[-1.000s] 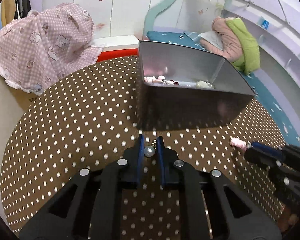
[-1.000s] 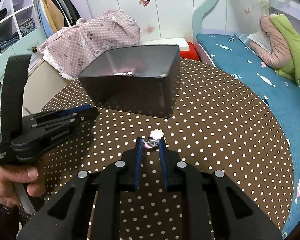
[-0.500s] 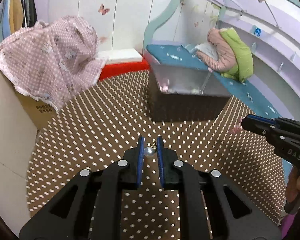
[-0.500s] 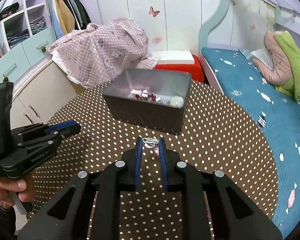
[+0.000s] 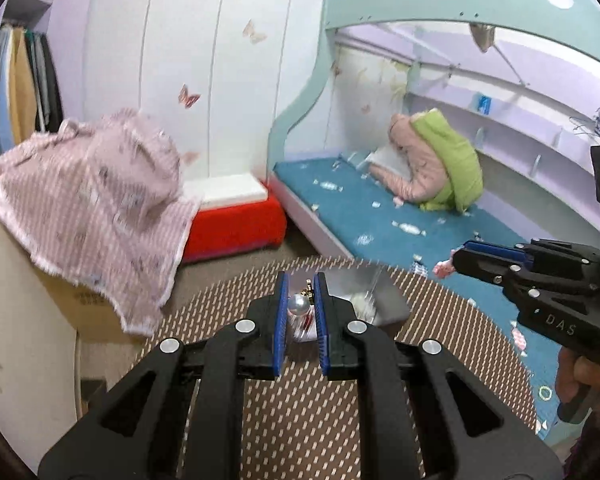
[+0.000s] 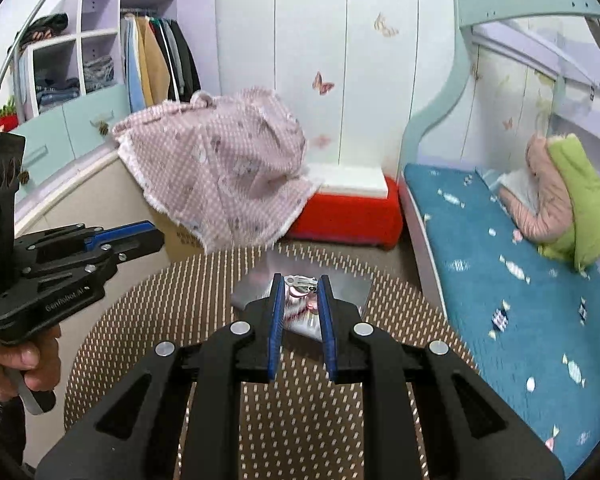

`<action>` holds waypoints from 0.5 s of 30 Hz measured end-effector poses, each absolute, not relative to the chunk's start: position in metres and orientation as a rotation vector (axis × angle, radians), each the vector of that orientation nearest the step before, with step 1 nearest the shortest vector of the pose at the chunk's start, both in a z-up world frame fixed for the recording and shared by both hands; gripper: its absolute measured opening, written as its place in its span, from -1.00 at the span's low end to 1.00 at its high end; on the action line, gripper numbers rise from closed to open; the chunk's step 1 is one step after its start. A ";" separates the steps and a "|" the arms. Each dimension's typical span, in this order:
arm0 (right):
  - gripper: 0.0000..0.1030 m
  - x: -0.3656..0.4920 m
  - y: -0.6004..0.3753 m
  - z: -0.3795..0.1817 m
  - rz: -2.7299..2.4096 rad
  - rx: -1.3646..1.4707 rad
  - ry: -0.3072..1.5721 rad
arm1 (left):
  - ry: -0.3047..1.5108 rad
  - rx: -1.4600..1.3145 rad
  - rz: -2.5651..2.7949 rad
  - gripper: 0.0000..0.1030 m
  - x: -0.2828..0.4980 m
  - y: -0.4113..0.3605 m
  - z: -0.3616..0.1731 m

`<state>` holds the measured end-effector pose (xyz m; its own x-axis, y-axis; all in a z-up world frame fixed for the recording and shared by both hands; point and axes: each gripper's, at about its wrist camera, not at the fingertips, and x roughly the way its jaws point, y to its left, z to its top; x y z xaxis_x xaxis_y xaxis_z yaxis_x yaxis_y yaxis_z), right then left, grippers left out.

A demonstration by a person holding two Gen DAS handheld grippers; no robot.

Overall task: Organize jewelry
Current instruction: 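Carry the earring and charm over the metal box with both grippers, then open both grippers to drop the items into the box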

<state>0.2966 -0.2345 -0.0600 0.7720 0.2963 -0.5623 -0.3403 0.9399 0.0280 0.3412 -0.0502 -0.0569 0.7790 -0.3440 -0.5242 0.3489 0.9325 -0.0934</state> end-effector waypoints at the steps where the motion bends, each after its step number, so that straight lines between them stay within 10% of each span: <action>1: -0.71 0.300 -0.235 -0.056 0.345 -0.078 0.589 | 0.564 0.007 -0.383 -0.75 0.346 -0.053 -0.053; 15: -0.69 0.367 -0.239 -0.063 0.347 -0.039 0.686 | 0.688 0.017 -0.466 -0.74 0.434 -0.111 -0.068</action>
<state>0.3671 -0.2394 -0.0631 0.7191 0.3009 -0.6264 -0.3260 0.9421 0.0783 0.4338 -0.1109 -0.0681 0.6740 -0.4084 -0.6156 0.4196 0.8975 -0.1359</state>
